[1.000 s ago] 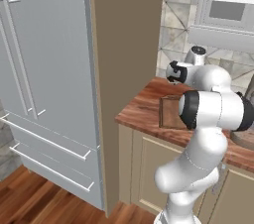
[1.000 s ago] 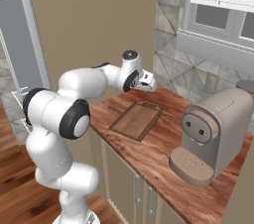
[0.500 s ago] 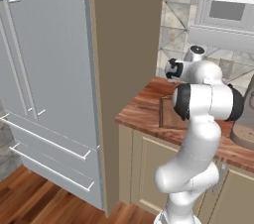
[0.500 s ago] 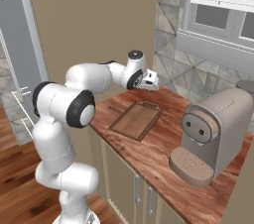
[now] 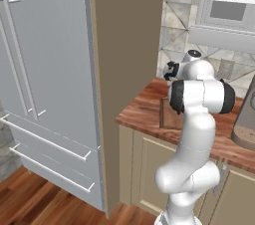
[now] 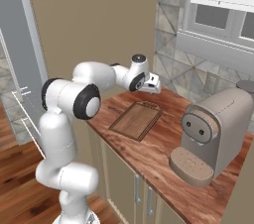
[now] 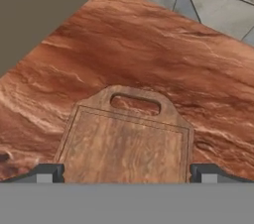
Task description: Move the cutting board and knife to the sink. Then move spray from the cabinet to the counter.
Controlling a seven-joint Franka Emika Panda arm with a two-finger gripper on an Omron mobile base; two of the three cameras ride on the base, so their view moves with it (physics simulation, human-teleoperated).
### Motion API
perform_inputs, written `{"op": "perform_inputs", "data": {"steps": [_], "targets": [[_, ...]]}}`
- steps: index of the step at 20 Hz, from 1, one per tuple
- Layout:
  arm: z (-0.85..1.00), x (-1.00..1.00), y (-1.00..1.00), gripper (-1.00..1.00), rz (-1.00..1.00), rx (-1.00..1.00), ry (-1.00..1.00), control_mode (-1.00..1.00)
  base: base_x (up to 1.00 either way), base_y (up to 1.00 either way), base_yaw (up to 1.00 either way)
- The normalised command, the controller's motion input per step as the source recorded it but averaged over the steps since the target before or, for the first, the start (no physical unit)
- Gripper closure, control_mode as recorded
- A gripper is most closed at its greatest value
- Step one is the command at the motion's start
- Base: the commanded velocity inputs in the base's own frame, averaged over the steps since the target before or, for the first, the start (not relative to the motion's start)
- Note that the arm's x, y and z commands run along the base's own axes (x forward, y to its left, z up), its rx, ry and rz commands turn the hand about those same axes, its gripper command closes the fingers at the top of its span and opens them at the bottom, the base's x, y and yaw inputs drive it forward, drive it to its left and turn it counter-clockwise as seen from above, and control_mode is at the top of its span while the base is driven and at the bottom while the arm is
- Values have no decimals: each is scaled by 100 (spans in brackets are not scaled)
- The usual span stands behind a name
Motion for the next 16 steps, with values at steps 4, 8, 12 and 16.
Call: {"op": "perform_inputs", "data": {"steps": [4,8,12,16], "targets": [[-34,37,0,-100,0,0,6,-100,0,0,0],[-27,37,0,-100,0,0,6,-100,0,0,0],[-22,35,-1,-100,0,0,4,-100,0,0,0],[-17,40,-6,-100,0,0,3,-100,0,0,0]]}}
